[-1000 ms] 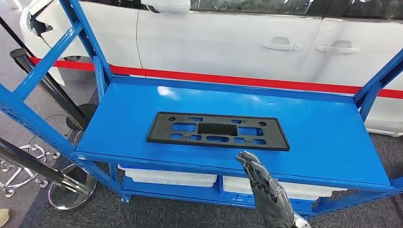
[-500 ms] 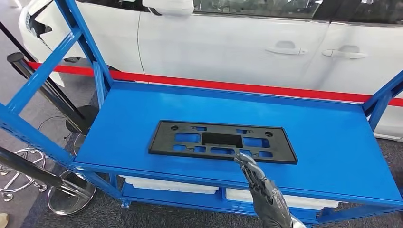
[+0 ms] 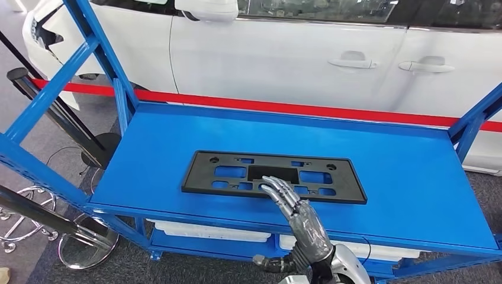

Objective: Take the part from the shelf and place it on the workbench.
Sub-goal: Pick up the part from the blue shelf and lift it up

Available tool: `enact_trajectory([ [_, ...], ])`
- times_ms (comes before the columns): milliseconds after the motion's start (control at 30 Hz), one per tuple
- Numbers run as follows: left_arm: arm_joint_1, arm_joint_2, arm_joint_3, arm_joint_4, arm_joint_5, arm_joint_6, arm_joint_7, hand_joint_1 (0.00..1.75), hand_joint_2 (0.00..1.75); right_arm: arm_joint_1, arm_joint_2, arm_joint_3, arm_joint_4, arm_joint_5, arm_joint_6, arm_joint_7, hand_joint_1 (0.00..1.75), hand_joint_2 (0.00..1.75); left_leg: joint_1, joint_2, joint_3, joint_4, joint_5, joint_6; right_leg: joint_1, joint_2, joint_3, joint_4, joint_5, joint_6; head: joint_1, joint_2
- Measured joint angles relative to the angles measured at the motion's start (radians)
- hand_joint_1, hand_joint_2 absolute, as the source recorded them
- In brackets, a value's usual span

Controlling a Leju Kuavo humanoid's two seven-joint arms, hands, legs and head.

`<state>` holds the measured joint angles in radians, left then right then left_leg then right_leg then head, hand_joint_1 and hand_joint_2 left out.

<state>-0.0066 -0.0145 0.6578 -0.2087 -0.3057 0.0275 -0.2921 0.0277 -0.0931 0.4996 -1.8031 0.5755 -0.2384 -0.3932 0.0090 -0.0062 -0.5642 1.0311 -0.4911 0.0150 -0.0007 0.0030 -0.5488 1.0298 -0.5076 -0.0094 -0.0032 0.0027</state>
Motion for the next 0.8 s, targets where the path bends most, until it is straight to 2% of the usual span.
enact_trajectory([
  [67,0.001,-0.001,0.003,0.0,-0.006,-0.001,0.001,0.0,0.0,-0.024,0.0,0.023,0.03,0.038,-0.024,0.028,0.0,1.75,0.003,0.0,0.0,-0.005,0.006,0.012,-0.002,0.0,-0.003,0.006,-0.007,0.009,0.0,0.0],
  [100,0.001,-0.001,0.004,0.0,-0.01,-0.003,0.001,0.0,0.0,-0.037,-0.001,0.033,0.044,0.069,-0.039,0.051,0.0,1.75,0.004,0.001,0.0,-0.009,0.009,0.018,-0.003,-0.001,-0.011,0.026,-0.021,0.014,0.0,0.0],
  [133,0.0,-0.001,0.005,0.0,-0.016,-0.005,0.001,0.0,0.0,-0.052,-0.002,0.044,0.061,0.112,-0.057,0.08,0.0,1.75,0.006,0.002,0.001,-0.012,0.011,0.023,-0.005,-0.001,-0.028,0.064,-0.046,0.019,0.0,0.0],
  [200,-0.001,-0.001,0.005,0.0,-0.03,-0.009,0.005,0.0,0.0,-0.085,-0.003,0.07,0.113,0.216,-0.097,0.146,0.0,1.75,0.006,0.005,-0.001,-0.012,0.012,0.026,-0.008,-0.001,-0.088,0.188,-0.106,0.028,0.0,0.0],
  [233,-0.001,-0.001,0.005,0.0,-0.037,-0.01,0.008,0.0,0.0,-0.101,-0.003,0.082,0.144,0.265,-0.114,0.176,0.0,1.75,0.006,0.006,-0.002,-0.012,0.012,0.026,-0.01,-0.002,-0.115,0.242,-0.123,0.03,0.0,0.0],
  [267,-0.002,-0.001,0.005,0.0,-0.044,-0.011,0.01,0.0,0.0,-0.114,-0.003,0.093,0.176,0.305,-0.129,0.202,0.0,1.75,0.006,0.005,-0.001,-0.012,0.011,0.026,-0.011,-0.002,-0.13,0.269,-0.121,0.03,0.0,0.0],
  [300,-0.002,-0.001,0.005,0.0,-0.049,-0.012,0.013,0.0,0.0,-0.126,-0.003,0.1,0.204,0.331,-0.14,0.219,0.0,1.75,0.006,0.004,0.0,-0.012,0.011,0.026,-0.012,-0.002,-0.127,0.256,-0.1,0.029,0.0,0.0],
  [367,-0.003,-0.002,0.005,0.0,-0.053,-0.013,0.016,0.0,0.0,-0.147,-0.003,0.109,0.246,0.358,-0.152,0.238,0.0,1.75,0.006,0.001,0.005,-0.012,0.009,0.024,-0.011,-0.002,-0.077,0.14,-0.026,0.022,0.0,0.0],
  [400,-0.004,-0.002,0.005,0.0,-0.054,-0.014,0.016,0.0,0.0,-0.156,-0.003,0.112,0.261,0.362,-0.155,0.241,0.0,1.75,0.005,0.0,0.006,-0.011,0.007,0.021,-0.009,-0.002,-0.049,0.078,0.001,0.016,0.0,0.0],
  [433,-0.004,-0.003,0.005,0.0,-0.055,-0.014,0.016,0.0,0.0,-0.164,-0.003,0.115,0.273,0.364,-0.156,0.242,0.0,1.75,0.004,0.0,0.005,-0.01,0.006,0.017,-0.006,-0.002,-0.03,0.032,0.016,0.011,0.0,0.0],
  [500,-0.005,-0.005,0.005,0.0,-0.057,-0.014,0.017,0.0,0.0,-0.175,-0.003,0.121,0.293,0.367,-0.158,0.244,0.0,1.75,0.002,0.0,0.002,-0.011,0.007,0.007,0.0,-0.002,-0.021,0.004,0.016,0.004,0.0,0.0],
  [567,-0.005,-0.005,0.005,0.0,-0.057,-0.015,0.018,0.0,0.0,-0.178,-0.002,0.124,0.306,0.367,-0.158,0.245,0.0,1.75,0.003,0.0,0.002,-0.011,0.003,-0.005,-0.004,-0.002,-0.018,-0.007,0.019,-0.004,0.0,0.0],
  [600,-0.005,-0.005,0.005,0.0,-0.057,-0.015,0.018,0.0,0.0,-0.18,-0.002,0.125,0.31,0.368,-0.158,0.245,0.0,1.75,0.004,0.0,-0.003,0.003,-0.008,-0.01,-0.006,-0.003,-0.015,-0.014,0.022,-0.009,0.0,0.0],
  [633,-0.006,-0.005,0.005,0.0,-0.057,-0.016,0.018,0.0,0.0,-0.183,-0.002,0.126,0.315,0.368,-0.158,0.245,0.0,1.75,0.004,0.001,-0.018,0.038,-0.03,-0.015,-0.009,-0.004,-0.012,-0.019,0.024,-0.015,0.0,0.0],
  [733,-0.005,-0.005,0.005,0.0,-0.058,-0.016,0.018,0.0,0.0,-0.186,-0.002,0.128,0.327,0.372,-0.159,0.249,0.0,1.75,0.005,0.001,-0.107,0.224,-0.116,-0.024,-0.006,-0.007,-0.011,-0.019,0.024,-0.023,0.0,0.0],
  [767,-0.004,-0.005,0.005,0.0,-0.059,-0.016,0.019,0.0,0.0,-0.186,-0.002,0.129,0.33,0.379,-0.161,0.255,0.0,1.75,0.005,0.001,-0.126,0.26,-0.121,-0.026,-0.005,-0.007,-0.011,-0.018,0.022,-0.024,0.0,0.0],
  [800,-0.003,-0.005,0.005,0.0,-0.062,-0.017,0.019,0.0,0.0,-0.186,-0.001,0.13,0.334,0.391,-0.167,0.265,0.0,1.75,0.005,0.001,-0.128,0.258,-0.105,-0.027,-0.005,-0.007,-0.01,-0.015,0.02,-0.024,0.0,0.0],
])
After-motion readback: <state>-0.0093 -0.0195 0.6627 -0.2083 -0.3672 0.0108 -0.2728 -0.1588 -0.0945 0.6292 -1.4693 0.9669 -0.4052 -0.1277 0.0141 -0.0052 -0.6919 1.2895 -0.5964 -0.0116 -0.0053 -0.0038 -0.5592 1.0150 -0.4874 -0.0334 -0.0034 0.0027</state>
